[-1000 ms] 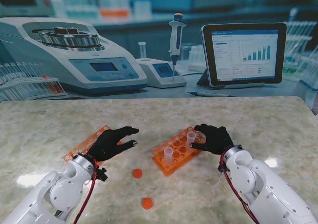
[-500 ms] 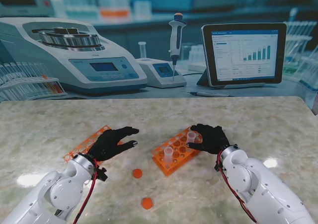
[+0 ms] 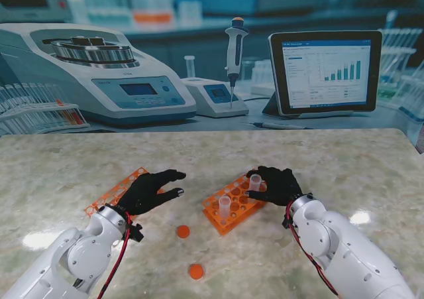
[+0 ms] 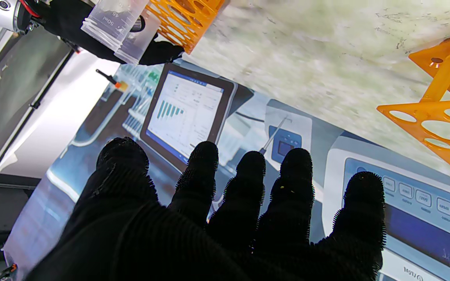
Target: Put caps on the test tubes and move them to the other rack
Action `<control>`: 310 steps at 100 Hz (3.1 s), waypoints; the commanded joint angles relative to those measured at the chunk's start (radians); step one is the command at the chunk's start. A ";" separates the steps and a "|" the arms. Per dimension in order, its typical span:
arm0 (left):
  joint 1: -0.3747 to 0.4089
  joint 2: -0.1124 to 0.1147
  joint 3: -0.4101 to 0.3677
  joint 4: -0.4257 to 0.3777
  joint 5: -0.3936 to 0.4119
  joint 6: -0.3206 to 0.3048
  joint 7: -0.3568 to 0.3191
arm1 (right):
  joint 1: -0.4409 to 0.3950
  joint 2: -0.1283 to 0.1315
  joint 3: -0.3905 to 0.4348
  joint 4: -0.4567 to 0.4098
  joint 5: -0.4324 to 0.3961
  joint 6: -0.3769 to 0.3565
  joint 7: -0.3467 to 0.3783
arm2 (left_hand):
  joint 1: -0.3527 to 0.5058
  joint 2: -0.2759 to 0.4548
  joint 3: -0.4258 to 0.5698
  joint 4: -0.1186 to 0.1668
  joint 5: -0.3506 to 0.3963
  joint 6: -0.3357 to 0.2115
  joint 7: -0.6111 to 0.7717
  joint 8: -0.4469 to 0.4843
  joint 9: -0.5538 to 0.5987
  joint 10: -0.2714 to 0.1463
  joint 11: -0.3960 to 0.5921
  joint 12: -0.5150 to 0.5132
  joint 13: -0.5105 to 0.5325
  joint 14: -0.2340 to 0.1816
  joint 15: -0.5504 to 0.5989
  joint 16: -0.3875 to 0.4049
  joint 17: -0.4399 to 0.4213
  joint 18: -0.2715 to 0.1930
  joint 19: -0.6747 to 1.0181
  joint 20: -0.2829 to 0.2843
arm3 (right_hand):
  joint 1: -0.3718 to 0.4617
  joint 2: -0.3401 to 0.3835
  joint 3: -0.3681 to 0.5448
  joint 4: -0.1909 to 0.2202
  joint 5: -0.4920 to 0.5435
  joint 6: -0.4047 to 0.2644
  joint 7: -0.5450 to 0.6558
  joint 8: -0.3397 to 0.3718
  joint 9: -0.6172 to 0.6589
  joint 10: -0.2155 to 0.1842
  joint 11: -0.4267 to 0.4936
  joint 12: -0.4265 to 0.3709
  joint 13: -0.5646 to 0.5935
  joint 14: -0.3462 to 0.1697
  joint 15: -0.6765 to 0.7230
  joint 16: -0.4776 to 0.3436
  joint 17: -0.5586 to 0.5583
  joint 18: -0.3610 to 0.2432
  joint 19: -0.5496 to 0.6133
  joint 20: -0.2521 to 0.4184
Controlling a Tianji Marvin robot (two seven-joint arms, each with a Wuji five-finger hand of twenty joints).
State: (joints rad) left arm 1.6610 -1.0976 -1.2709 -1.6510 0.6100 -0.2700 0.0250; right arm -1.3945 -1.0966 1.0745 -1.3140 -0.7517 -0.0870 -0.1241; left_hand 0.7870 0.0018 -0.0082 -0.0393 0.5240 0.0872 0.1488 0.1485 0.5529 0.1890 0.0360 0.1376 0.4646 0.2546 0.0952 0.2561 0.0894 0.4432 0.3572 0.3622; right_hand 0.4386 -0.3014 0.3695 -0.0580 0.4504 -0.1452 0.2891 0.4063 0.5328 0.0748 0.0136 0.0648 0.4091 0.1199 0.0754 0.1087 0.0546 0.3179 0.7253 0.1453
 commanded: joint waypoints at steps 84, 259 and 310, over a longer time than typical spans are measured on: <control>-0.002 0.002 0.005 0.001 0.003 -0.003 -0.007 | -0.019 -0.024 0.013 0.002 0.037 -0.035 -0.075 | -0.011 0.036 -0.015 0.023 -0.008 -0.003 -0.020 -0.006 -0.005 -0.025 0.005 -0.014 -0.031 -0.024 -0.024 -0.011 -0.018 -0.024 -0.062 -0.008 | 0.407 0.300 -0.396 -0.011 0.068 -0.229 0.368 -0.257 0.097 -0.102 -0.011 -0.011 0.061 -0.049 -0.010 -0.009 0.002 -0.020 0.004 -0.032; 0.012 0.006 -0.002 -0.018 0.009 -0.025 -0.019 | -0.216 -0.053 0.126 -0.318 0.150 -0.146 -0.139 | -0.004 0.036 -0.015 0.023 -0.001 0.001 -0.019 -0.007 0.001 -0.025 0.007 -0.013 -0.016 -0.017 -0.018 -0.007 -0.015 -0.024 -0.060 -0.002 | 0.415 0.007 0.263 -0.130 0.326 0.007 0.586 0.003 0.770 -0.050 0.683 0.741 0.918 -0.328 1.202 0.665 1.077 -0.304 0.939 0.340; 0.022 0.008 -0.009 -0.030 0.014 -0.029 -0.026 | -0.228 -0.060 0.134 -0.324 0.201 -0.165 -0.137 | -0.003 0.038 -0.015 0.023 -0.004 0.001 -0.020 -0.007 0.000 -0.027 0.006 -0.013 -0.017 -0.020 -0.019 -0.006 -0.016 -0.026 -0.061 -0.002 | 0.244 -0.284 0.247 -0.175 0.354 0.020 0.678 0.361 0.817 -0.103 0.773 0.747 0.921 -0.492 1.466 0.849 1.129 -0.448 1.139 0.645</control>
State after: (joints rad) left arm 1.6777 -1.0925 -1.2789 -1.6722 0.6216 -0.2961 0.0058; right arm -1.6129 -1.1490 1.2113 -1.6322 -0.5568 -0.2491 -0.2541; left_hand 0.7867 0.0018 -0.0082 -0.0393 0.5240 0.0873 0.1488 0.1485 0.5529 0.1882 0.0368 0.1376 0.4646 0.2540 0.0946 0.2561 0.0890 0.4395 0.3428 0.3622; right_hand 0.6992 -0.5174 0.5845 -0.1944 0.8006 -0.0933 0.9403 0.7013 1.2971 -0.0580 0.7466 0.8192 1.2657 -0.0993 1.3625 0.8893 1.1320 0.0150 1.7137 0.7514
